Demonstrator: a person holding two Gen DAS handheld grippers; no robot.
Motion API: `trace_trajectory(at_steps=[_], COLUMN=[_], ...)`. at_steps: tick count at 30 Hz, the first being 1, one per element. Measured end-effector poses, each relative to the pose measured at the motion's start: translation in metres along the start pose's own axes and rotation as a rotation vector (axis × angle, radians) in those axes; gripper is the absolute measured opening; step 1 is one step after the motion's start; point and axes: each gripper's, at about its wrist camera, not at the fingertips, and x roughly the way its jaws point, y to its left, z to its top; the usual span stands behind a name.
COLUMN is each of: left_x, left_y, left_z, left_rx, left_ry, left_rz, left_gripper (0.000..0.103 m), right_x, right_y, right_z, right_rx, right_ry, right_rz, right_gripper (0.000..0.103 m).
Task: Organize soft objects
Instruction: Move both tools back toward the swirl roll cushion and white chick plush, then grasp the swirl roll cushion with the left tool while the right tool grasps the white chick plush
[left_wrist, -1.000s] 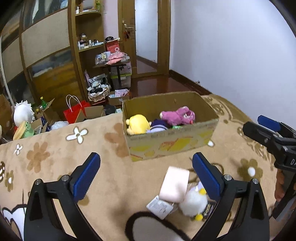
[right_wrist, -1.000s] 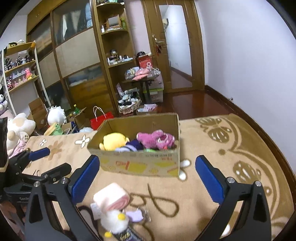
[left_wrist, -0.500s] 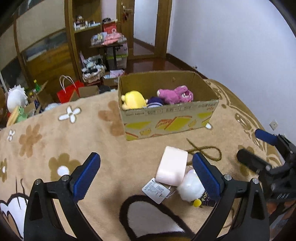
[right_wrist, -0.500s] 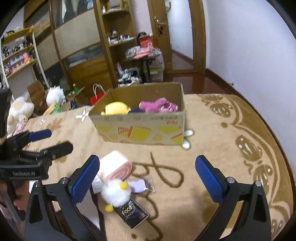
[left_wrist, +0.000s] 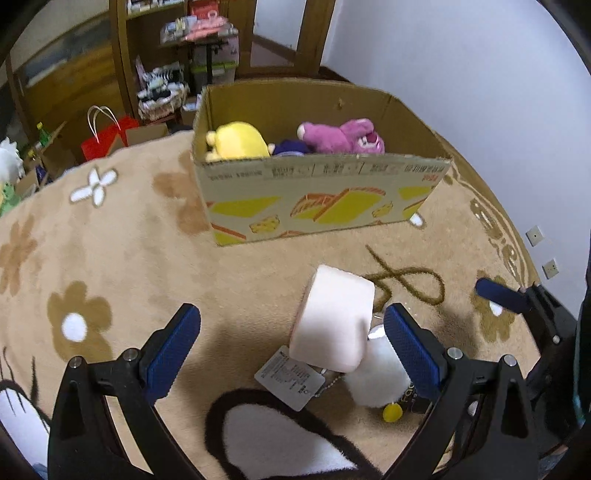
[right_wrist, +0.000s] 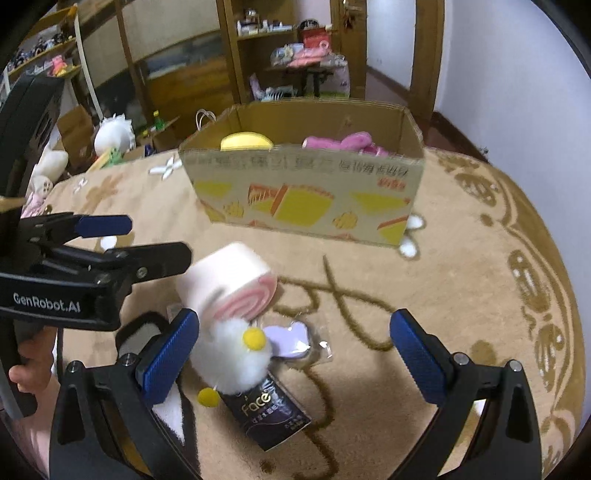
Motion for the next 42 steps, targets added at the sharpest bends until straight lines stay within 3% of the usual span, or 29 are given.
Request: trace_trajectory(at_steps=[6,13,16,18,21,24,31,33,35,42], left_x=[0.022,0.043,0.049,0.053,0.062,0.067,0.067,0.066,0.065,0.049], left_y=[0.0,-0.009,-0.012,-0.013,-0.013,-0.012,-0.012,-0.011,-0.012,-0.009], left_z=[0.0,-0.003,-0.004,-0.005,-0.007,-0.007,-0.008,-0.008,-0.008,-0.01], left_rx=[-0.01,0.013,0.018,0.016,0.009,-0.011,-0.036,-0.033,-0.025,-0.02], left_ry=[0.072,0.129,0.142,0.15,0.177,0.192,0.188,0.187,0.186,0.136], left_rz=[-0.069,-0.082,-0.078,-0.076,-0.075,-0.094,-0.13,-0.123,-0.115,-0.052], left_gripper=[0.099,0.099,0.098,0.097,0.083,0.077,0.051,0.048,0.045,0.041], right_x=[0.021,0.038,0.045,0.05,0.054,0.056,0.063,0.067,0.072,0.061], right_y=[0.001,0.007,0.009,0.012,0.017,0.023,0.03,0.034,0.036,0.036], right_z=[-0.004,-0.01,-0.011,-0.011,-0.013,-0.014,-0.016,-0.018,-0.019,-0.016], right_rx=[0.024,0.011,0.013,0.008,-0.01,-0.029,-0.034,-0.04,-0.033,-0.024], right_ry=[0.077,0.136,0.163,0.182,0.209,0.215,0.234,0.253,0.28,0.227], right_rz=[0.044,0.082,0.11,0.122,0.148,0.16,0.183,0.194,0.214,0.2], right_gripper=[0.103,0.103,0.095,0.076,0.065,0.055,0.051,0.038,0.036,0.033])
